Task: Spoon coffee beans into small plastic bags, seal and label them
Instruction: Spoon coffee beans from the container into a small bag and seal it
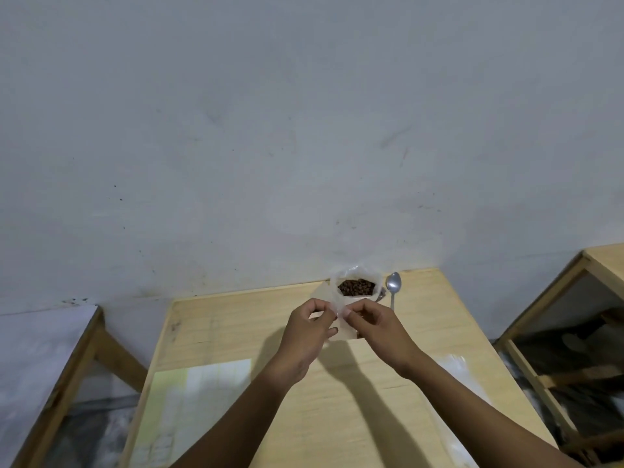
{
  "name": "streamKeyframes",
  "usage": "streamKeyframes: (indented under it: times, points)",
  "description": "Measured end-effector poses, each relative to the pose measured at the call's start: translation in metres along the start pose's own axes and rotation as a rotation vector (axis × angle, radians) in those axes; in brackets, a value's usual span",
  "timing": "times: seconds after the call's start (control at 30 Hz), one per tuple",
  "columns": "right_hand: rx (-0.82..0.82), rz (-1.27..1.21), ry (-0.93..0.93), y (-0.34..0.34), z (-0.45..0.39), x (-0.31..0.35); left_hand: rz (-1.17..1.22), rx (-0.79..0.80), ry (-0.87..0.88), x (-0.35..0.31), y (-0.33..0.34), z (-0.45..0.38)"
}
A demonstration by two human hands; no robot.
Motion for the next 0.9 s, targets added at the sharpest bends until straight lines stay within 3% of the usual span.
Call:
streamKeyframes:
  times: [0.2,0.4,0.57,0.7,0.9]
  points:
    - [-0.047,0.35,-0.128,0.01,-0.004,0.008,-0.014,-0.072,-0.016,0.007,-0.005,-0.006]
    - [-0.087,0.453,-0.054,0.007,-0.01,-0.005,-0.251,-0.004,-0.069,0.016,-0.008,-0.009]
    - [-0.147,0.549,-0.006,0.012,-0.017,-0.012,-0.46,-0.091,-0.048,0.014,-0.003,-0.011]
    - [-0.34,0.542,0.039,0.002,-0.028,-0.007,-0.602,-0.136,0.011,0.016,0.006,-0.004]
    - [-0.229,0.391,0.029,0.001,-0.037,-0.004,-0.606,-0.281,0.139,0.015,-0.004,-0.001]
Point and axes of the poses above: each hand's wrist, its own z-axis away from the middle knuckle, its own y-axis out of the palm, x = y × z, the point moved 3 cm from there along -z, towards the middle knuckle
